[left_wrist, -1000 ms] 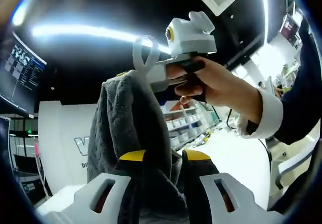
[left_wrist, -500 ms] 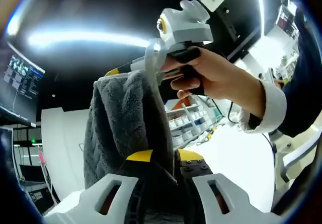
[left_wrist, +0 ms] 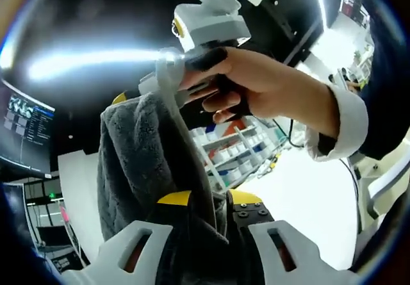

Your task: Open the folded towel by lifting each exposed corner and separating the folded layers until the towel lies flat within the target outline without major curled edges

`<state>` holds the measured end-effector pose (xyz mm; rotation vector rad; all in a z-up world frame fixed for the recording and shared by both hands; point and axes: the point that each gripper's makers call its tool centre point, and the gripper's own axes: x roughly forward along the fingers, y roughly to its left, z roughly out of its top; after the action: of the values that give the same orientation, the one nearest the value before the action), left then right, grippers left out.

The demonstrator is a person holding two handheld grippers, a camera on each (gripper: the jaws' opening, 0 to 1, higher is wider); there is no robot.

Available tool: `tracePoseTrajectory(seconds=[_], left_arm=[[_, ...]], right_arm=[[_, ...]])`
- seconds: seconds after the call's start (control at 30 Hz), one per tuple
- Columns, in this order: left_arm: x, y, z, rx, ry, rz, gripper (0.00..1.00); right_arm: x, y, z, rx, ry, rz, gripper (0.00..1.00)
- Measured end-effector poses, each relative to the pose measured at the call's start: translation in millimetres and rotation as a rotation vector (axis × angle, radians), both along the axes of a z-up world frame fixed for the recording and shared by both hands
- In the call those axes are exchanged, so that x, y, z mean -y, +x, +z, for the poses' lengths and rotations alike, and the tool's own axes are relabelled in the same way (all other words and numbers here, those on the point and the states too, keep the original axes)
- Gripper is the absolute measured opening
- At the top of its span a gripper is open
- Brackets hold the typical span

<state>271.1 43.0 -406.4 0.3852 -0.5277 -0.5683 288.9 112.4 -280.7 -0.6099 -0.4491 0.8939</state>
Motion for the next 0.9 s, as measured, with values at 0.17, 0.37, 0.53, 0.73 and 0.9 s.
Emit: tracePoseTrajectory(seconds=[0.17, 0.37, 0.53, 0.73, 0.9], left_arm=[[-4.5, 7.7, -0.8, -0.012, -0.009, 0.024, 0.15], [-4.7, 8.1, 0.5, -0.012, -0.017, 0.016, 0.08], [-3.7, 8.9, 0.4, -0.015, -0.008, 0.007, 0.05], [-2.3, 5.7, 3.8, -0.053, -0.057, -0.058, 0.04], [-5.9, 4.9, 7.4, -0.088, -0.089, -0.097, 0.03]], right_arm=[[-0.8, -7.1, -1.9, 0.0, -0.005, 0.008, 0.0], [-0.2, -10.6, -1.5, -0.003, -0.004, 0.015, 0.0], [3.7, -6.4, -1.5, 0.005, -0.003, 0.001, 0.0], [20.4, 7.5, 2.1, 0.013, 0.013, -0.045, 0.0], [37.0, 21.1, 4.9, 0.018, 0.025, -0.095, 0.0]])
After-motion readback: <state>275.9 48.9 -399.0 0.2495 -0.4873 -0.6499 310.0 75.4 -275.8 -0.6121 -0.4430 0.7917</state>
